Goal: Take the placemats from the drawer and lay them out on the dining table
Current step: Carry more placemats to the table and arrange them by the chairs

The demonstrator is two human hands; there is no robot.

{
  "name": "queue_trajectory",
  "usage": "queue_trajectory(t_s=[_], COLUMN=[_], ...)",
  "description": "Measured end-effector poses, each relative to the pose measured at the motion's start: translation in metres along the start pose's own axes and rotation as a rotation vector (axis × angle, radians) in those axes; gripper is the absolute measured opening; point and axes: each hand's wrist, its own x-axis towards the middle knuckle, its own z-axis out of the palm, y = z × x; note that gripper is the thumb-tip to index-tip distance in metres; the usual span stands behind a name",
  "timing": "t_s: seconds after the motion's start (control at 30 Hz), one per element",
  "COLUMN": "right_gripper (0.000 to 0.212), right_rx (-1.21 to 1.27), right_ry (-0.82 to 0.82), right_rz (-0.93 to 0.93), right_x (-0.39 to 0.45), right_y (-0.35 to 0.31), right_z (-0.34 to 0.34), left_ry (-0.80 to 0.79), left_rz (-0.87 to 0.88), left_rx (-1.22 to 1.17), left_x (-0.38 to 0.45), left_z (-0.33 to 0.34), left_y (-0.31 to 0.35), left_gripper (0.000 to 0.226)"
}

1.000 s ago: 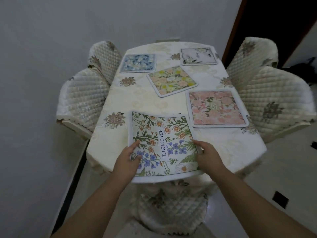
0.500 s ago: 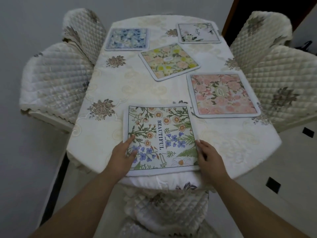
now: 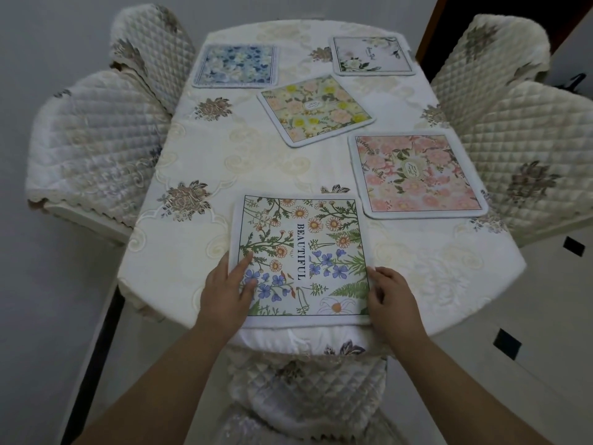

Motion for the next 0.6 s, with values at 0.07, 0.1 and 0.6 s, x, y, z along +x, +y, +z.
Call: queue_trajectory(t_s=[0.07, 0.1, 0.6], right_gripper=[0.047, 0.047, 0.068], right_rx=[-0.117, -0.204, -0.516], right_ry=[0.047, 0.086, -0.186], right_rz=[0.004, -0.021, -0.321], right_x=[-0.003, -0.005, -0.016], right_y=[-0.005, -0.010, -0.001], right_z=[0.000, 0.001, 0.030], left_ry=[0.034, 0.067, -0.090], left_rz=[-0.076, -0.101, 0.094], left_rx=[0.048, 0.092, 0.355], left_x=[-0.001, -0.003, -0.027], left_z=[0.001, 0.001, 0.023], left_y=[0.009, 0.018, 0.023], left_gripper=[0.060, 0.061, 0.072])
